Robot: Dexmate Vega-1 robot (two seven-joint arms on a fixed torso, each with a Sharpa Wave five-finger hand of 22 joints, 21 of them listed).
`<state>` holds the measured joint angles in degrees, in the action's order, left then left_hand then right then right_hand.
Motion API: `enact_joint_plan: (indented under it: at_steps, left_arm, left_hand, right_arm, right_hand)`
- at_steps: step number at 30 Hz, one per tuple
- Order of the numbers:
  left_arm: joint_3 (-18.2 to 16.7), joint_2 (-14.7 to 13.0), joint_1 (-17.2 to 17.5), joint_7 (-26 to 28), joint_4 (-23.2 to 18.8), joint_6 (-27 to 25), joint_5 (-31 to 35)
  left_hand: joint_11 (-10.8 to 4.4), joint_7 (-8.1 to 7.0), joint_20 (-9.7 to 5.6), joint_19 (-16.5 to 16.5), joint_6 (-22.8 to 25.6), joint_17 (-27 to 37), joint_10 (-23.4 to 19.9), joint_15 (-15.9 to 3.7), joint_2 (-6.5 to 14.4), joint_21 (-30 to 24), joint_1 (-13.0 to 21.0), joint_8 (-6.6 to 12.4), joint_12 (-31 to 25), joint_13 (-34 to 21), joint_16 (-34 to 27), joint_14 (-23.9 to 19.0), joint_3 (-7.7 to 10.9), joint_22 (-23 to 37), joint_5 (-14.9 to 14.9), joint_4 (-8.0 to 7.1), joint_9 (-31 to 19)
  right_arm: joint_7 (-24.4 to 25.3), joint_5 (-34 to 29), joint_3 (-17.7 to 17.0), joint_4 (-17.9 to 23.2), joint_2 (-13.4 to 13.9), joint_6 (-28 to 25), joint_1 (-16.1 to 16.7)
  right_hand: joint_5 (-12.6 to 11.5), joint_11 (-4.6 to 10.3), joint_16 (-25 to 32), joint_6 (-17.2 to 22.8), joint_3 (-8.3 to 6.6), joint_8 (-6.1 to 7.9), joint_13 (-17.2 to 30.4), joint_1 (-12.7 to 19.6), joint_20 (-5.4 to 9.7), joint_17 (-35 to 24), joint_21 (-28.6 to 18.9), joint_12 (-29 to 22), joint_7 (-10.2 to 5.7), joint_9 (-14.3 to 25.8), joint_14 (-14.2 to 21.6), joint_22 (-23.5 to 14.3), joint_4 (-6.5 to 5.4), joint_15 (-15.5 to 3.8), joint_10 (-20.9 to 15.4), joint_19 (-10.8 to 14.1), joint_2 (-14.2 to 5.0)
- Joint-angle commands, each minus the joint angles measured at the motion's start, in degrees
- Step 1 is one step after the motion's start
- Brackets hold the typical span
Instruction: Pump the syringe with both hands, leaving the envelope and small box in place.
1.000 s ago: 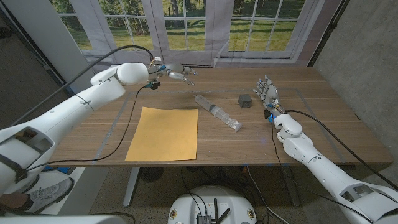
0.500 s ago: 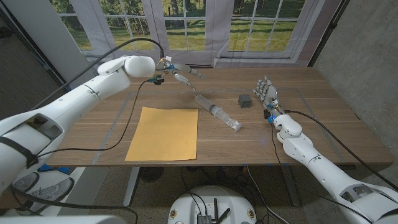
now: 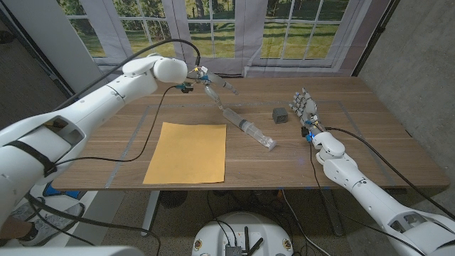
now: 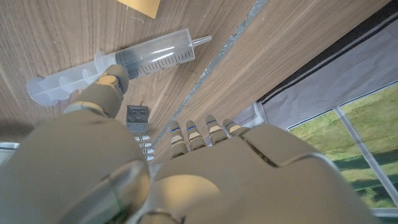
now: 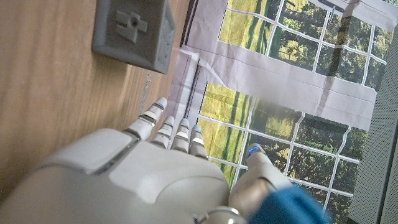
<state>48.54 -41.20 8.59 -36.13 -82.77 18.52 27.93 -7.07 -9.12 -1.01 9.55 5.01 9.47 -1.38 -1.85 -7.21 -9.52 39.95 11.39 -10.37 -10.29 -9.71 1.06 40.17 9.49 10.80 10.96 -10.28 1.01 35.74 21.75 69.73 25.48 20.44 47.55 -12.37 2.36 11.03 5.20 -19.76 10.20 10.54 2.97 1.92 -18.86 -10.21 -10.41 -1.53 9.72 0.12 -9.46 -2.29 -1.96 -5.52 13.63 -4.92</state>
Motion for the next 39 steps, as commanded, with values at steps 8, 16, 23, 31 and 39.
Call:
enact_joint_plan:
  at_steps: [8,16,23,31,39]
  left_arm:
    - [4.7,3.6,-3.3,-2.1,1.0,3.4,12.6]
    - [5.4,3.9,-2.1,-0.6,-0.1,1.8,16.4]
    - [6.2,4.9,-1.2,0.4,0.2,0.4,18.1]
    - [7.1,6.6,-0.1,2.9,2.0,-0.4,18.7]
    - [8.2,7.7,0.9,6.2,3.6,-0.9,19.2]
  left_hand:
    - [0.42,2.65,0.14,1.1,-2.6,0.3,3.0,-3.31,-0.7,-0.8,2.3,-0.24,0.2,-0.2,0.0,2.8,-0.63,0.0,0.0,-0.44,-0.2]
    - [1.77,4.38,0.69,0.7,-3.1,0.3,5.0,-2.05,-1.0,-1.0,3.3,0.07,0.2,-0.2,0.0,4.7,-1.17,0.0,-0.1,-0.54,-0.2]
    - [2.69,4.37,2.27,0.1,-6.4,0.2,6.4,-0.24,-1.1,-1.0,4.2,-0.65,0.1,-0.1,-0.3,4.5,-1.7,0.0,-0.1,-0.61,-0.2]
    - [6.1,6.31,3.52,1.0,-9.7,0.2,9.8,1.36,-1.1,-0.8,5.2,-0.66,0.3,0.0,-0.1,6.7,-2.46,0.0,-0.1,-0.73,-0.2]
    - [7.22,7.24,4.02,0.4,-10.7,0.2,10.4,2.28,-1.1,-1.1,5.6,-0.6,0.0,0.0,-0.5,6.3,-2.79,0.0,-0.1,-0.77,-0.2]
  right_arm:
    - [-0.1,0.5,-0.5,0.7,0.5,-0.1,0.7]
    - [-0.4,0.8,-0.4,0.9,0.9,-0.8,0.9]
    - [-0.5,0.9,-0.5,1.2,1.0,-1.0,1.2]
    - [-0.6,1.1,-0.5,2.0,1.3,-1.4,1.6]
    - [-0.4,1.3,-0.7,2.8,1.7,-1.8,2.2]
  right_hand:
    - [-0.1,0.06,0.4,-0.2,-0.42,0.22,0.1,0.3,0.04,0.0,-0.5,-0.2,-0.31,0.3,-0.3,-0.2,-0.09,-0.17,0.6,-0.3,-1.18]
    - [-0.1,0.1,0.4,-0.1,-0.43,0.27,0.1,0.3,-0.08,0.1,-0.4,-0.2,-0.26,0.3,-0.3,-0.2,-0.02,-0.14,0.6,-0.4,-1.21]
    - [0.0,0.04,0.5,-0.2,-0.49,0.27,0.1,0.3,-0.2,0.2,-0.5,-0.3,-0.32,0.3,-0.3,-0.2,0.11,-0.13,0.6,-0.5,-1.28]
    - [0.0,0.22,0.6,-0.3,-0.6,0.28,0.1,0.5,-0.39,0.4,-0.4,-0.3,-0.36,0.3,-0.3,-0.2,0.27,-0.05,0.6,-0.6,-1.37]
    - [0.0,0.37,0.7,-0.4,-0.65,0.29,0.1,0.6,-0.68,0.5,-0.4,-0.3,-0.45,0.3,-0.3,-0.2,0.42,-0.04,0.7,-0.7,-1.47]
